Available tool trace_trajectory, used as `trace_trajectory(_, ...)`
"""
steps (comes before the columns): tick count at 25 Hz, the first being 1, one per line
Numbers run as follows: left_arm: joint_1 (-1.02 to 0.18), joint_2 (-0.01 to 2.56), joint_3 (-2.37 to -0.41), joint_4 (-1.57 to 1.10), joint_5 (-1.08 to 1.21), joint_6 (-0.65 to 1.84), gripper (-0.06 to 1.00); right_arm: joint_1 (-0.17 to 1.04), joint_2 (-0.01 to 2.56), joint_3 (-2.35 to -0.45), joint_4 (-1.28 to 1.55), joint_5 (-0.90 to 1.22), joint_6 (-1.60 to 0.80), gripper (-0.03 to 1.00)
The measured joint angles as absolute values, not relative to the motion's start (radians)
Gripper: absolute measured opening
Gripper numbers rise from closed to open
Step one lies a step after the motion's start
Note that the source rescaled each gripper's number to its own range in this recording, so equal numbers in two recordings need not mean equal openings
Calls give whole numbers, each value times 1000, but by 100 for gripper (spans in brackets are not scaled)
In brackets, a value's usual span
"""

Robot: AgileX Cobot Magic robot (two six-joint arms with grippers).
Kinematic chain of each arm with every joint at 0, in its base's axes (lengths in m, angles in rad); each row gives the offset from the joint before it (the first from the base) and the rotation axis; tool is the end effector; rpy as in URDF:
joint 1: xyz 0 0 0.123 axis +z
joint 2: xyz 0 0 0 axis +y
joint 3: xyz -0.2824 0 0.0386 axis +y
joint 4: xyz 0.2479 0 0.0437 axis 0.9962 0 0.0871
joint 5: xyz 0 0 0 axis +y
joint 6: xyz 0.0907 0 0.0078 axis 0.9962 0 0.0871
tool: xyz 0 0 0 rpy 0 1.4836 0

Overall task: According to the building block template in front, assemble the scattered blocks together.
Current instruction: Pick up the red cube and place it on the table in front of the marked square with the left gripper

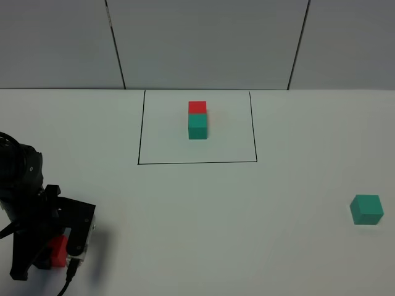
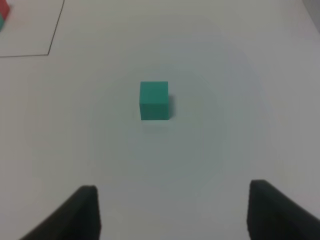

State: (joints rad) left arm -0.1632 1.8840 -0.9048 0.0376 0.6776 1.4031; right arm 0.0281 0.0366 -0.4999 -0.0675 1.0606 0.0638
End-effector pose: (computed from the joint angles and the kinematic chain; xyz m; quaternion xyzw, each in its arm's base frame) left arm 0.2947 -0.0463 0.1074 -0.7158 -0.6982 -0.0100 0.0064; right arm 0.0009 -0.0053 0.2774 0.0161 0.8620 -0.0105 0.5066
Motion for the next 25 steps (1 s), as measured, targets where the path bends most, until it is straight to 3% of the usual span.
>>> trace_trajectory(7, -163, 1890, -922, 35, 683, 1363, 0, 28, 37, -500, -68, 1061, 64, 59)
trace_trajectory(12, -175, 1901, -1046, 17, 728, 1294, 0, 28, 37, -500, -68, 1061, 64, 59)
trace_trajectory(25, -365, 2035, -1417, -62, 888, 1246, 0, 28, 37, -500, -68, 1061, 64, 59)
